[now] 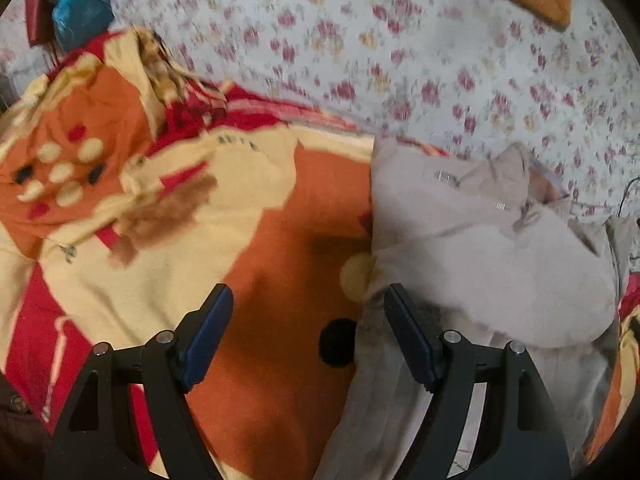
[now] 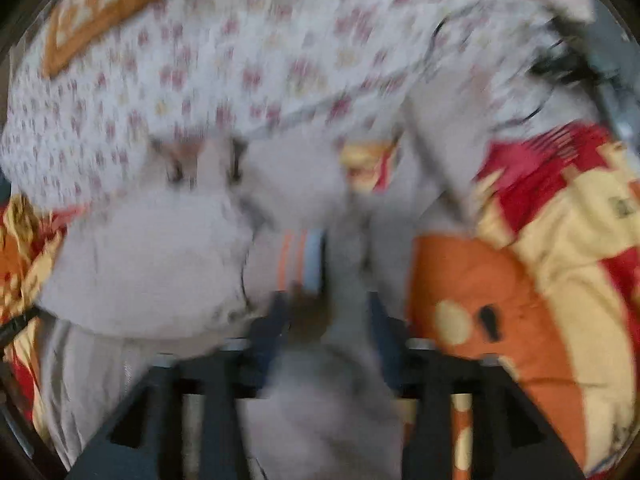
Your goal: Fold large clothes
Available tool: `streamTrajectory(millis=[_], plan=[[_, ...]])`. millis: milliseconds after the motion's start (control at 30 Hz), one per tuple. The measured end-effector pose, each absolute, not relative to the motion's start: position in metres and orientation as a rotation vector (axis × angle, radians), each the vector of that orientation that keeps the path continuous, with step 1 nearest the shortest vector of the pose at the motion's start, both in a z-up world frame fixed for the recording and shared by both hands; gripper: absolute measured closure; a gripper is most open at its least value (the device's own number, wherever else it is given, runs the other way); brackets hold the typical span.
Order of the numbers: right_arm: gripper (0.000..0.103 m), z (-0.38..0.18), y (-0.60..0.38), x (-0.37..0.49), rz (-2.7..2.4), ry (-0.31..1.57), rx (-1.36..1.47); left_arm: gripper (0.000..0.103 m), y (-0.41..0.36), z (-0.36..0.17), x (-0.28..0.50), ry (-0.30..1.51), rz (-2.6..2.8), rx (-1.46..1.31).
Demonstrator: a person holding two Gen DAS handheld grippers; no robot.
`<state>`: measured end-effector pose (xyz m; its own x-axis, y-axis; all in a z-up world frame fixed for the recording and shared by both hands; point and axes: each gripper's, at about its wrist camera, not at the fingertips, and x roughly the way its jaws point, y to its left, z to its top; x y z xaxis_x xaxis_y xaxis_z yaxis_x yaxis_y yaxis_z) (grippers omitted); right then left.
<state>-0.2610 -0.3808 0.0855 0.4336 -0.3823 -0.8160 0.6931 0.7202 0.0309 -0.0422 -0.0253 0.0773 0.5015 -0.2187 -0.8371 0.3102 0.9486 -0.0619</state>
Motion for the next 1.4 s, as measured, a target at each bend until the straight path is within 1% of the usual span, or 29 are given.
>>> streamTrajectory(millis=[67,200,333,367,433,467,500,533,567,600,667,767,867,900,1000,1133,1167,1233,1400], plan=[[0.036,0.106,-0.373,-0.263,-0.659,0.817,0.394,0.025,-0.030,0.089,-0.047,0.961,-0.326,0.106],[0.037,0.116,-0.356,-0.233,-0.491,0.788,0.403,0.025,-0.047,0.095,-0.043,0.965,-0.364,0.093],[0.039,0.093,-0.346,-0.176,-0.425,0.821,0.380,0.025,-0.076,0.076,-0.035,0.986,-0.365,0.146],[0.040,0.085,-0.348,-0.169,-0.410,0.838,0.382,0.025,-0.081,0.067,-0.032,1.010,-0.376,0.150],[0.041,0.064,-0.350,-0.153,-0.422,0.908,0.341,0.024,-0.086,0.052,-0.030,1.047,-0.379,0.180],[0.042,0.056,-0.353,-0.150,-0.460,0.945,0.308,0.024,-0.087,0.043,-0.030,1.058,-0.367,0.205],[0.053,0.043,-0.358,-0.149,-0.510,0.995,0.264,0.024,-0.086,0.035,-0.031,1.070,-0.356,0.224],[0.057,0.035,-0.359,-0.152,-0.527,1.023,0.244,0.023,-0.084,0.027,-0.031,1.086,-0.354,0.228],[0.057,0.027,-0.362,-0.154,-0.543,1.053,0.228,0.022,-0.082,0.023,-0.032,1.087,-0.361,0.208],[0.057,0.021,-0.365,-0.160,-0.562,1.073,0.206,0.021,-0.079,0.023,-0.033,1.074,-0.354,0.194],[0.057,0.022,-0.366,-0.166,-0.557,1.058,0.199,0.021,-0.081,0.024,-0.034,1.083,-0.352,0.203],[0.050,0.036,-0.359,-0.172,-0.569,1.058,0.209,0.021,-0.082,0.025,-0.037,1.075,-0.357,0.209],[0.041,0.055,-0.349,-0.184,-0.540,1.007,0.193,0.021,-0.081,0.024,-0.040,1.079,-0.356,0.198],[0.039,0.061,-0.346,-0.191,-0.545,0.986,0.192,0.021,-0.081,0.024,-0.040,1.080,-0.354,0.198],[0.039,0.059,-0.347,-0.202,-0.542,0.980,0.220,0.021,-0.082,0.023,-0.041,1.072,-0.352,0.205],[0.040,0.025,-0.356,-0.206,-0.570,1.038,0.232,0.021,-0.084,0.024,-0.044,1.054,-0.348,0.223],[0.040,0.025,-0.356,-0.207,-0.571,1.032,0.238,0.021,-0.084,0.025,-0.045,1.047,-0.348,0.228],[0.040,0.038,-0.356,-0.212,-0.558,1.011,0.267,0.021,-0.085,0.030,-0.049,1.031,-0.354,0.227],[0.038,0.072,-0.374,-0.248,-0.560,0.875,0.383,0.021,-0.089,0.048,-0.057,0.964,-0.418,0.183]])
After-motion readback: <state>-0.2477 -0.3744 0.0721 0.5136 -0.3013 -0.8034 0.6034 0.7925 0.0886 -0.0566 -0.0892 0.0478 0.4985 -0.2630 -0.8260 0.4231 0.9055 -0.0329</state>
